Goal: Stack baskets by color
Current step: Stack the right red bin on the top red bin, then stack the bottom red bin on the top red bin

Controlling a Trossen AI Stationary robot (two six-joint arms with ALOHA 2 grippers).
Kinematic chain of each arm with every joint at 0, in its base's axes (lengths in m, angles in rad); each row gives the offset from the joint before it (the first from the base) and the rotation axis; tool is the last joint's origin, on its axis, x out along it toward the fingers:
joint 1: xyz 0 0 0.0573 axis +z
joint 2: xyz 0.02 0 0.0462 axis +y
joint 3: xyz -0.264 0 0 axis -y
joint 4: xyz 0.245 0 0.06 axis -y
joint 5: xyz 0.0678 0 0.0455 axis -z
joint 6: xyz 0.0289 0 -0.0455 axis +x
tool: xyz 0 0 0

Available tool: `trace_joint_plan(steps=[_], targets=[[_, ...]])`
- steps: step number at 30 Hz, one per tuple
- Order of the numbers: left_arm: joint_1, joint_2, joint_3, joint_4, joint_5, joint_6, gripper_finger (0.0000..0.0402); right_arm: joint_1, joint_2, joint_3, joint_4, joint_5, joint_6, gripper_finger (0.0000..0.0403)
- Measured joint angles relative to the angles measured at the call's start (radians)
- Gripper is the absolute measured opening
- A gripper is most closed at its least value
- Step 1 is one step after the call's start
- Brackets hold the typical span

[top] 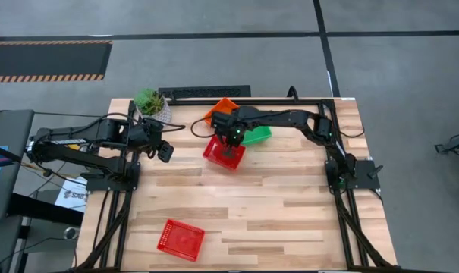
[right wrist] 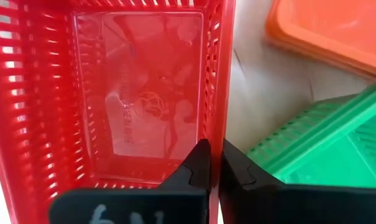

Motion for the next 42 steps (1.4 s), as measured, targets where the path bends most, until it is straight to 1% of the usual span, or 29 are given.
trace_joint_plan(steps=[7, 11, 15, 19, 22, 25, 28, 31, 36, 42], targets=[[0.000, 0.000, 0.000, 0.000, 0.000, 0.000, 0.0224, 0.001, 0.001, 0.000, 0.006, 0.000, -0.008, 0.0040], [0.000, 0.000, 0.000, 0.000, 0.000, -0.001, 0.0224, 0.004, 0.002, 0.000, 0.011, -0.001, -0.034, 0.0061], [0.000, 0.000, 0.000, 0.000, 0.000, -0.001, 0.0224, 0.003, 0.002, 0.000, 0.012, -0.004, -0.035, 0.0096], [0.000, 0.000, 0.000, 0.000, 0.000, -0.002, 0.0224, 0.002, -0.003, 0.010, 0.003, -0.004, -0.034, 0.0142], [0.000, 0.000, 0.000, 0.000, 0.000, -0.002, 0.0224, 0.001, -0.004, 0.060, -0.044, -0.004, -0.035, 0.0171], [0.000, 0.000, 0.000, 0.000, 0.000, -0.002, 0.0224, 0.001, -0.006, 0.120, -0.087, -0.004, -0.034, 0.0189], [0.000, 0.000, 0.000, 0.000, 0.001, -0.003, 0.0224, 0.005, -0.006, 0.191, -0.144, -0.004, -0.034, 0.0194], [0.000, 0.000, 0.000, 0.000, 0.001, -0.003, 0.0224, 0.018, -0.006, 0.298, -0.225, -0.004, -0.013, 0.0193], [0.000, 0.000, 0.000, 0.000, 0.001, -0.001, 0.0224, 0.084, -0.009, 0.448, -0.323, -0.009, 0.043, 0.0188], [0.000, 0.000, 0.000, 0.000, 0.008, 0.026, 0.0224, 0.213, -0.034, 0.444, -0.306, -0.010, 0.137, 0.0191]])
